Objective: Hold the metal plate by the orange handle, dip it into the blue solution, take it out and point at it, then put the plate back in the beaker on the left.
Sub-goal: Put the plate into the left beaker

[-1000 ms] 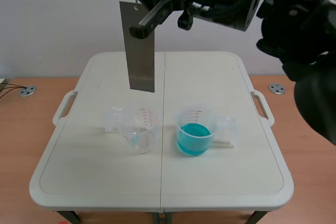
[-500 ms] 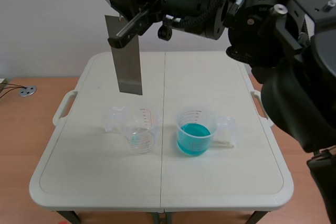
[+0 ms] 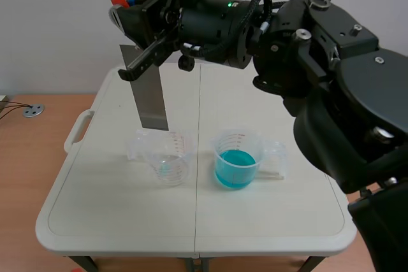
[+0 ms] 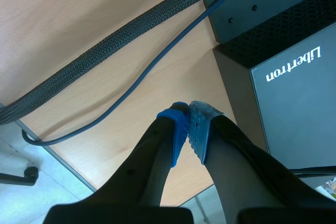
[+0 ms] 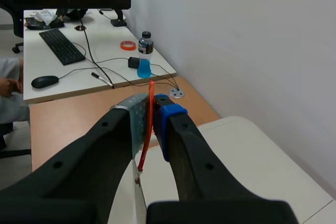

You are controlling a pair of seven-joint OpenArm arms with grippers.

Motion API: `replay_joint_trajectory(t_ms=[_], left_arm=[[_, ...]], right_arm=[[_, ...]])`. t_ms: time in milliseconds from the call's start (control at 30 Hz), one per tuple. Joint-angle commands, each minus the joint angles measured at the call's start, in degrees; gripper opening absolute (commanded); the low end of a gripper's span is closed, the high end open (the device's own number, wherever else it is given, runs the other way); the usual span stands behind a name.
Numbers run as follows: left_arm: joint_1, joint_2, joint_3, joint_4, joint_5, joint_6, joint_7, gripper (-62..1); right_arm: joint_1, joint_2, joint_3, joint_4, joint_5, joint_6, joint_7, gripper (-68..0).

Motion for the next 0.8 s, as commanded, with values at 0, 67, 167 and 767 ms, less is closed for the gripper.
replay_joint_trajectory(t_ms=[0, 67, 167, 767], left_arm=[[0.8, 0.0, 0.3, 0.4, -0.2, -0.2, -0.3, -57.9], [0.8, 0.0, 0.3, 0.4, -0.2, -0.2, -0.3, -57.9], [0.8, 0.0, 0.3, 0.4, -0.2, -0.2, -0.3, -57.9], [0.8, 0.0, 0.3, 0.4, -0.2, -0.2, -0.3, -57.9]], right_arm=[[1.1, -0.3, 0.0, 0.2, 0.9, -0.2, 1.2, -66.2], [1.1, -0.3, 0.0, -0.1, 0.8, -0.2, 1.3, -66.2], [1.1, -0.3, 0.0, -0.2, 0.7, -0.2, 1.3, -66.2], [1.1, -0.3, 0.0, -5.4, 0.7, -0.2, 3.3, -66.2]])
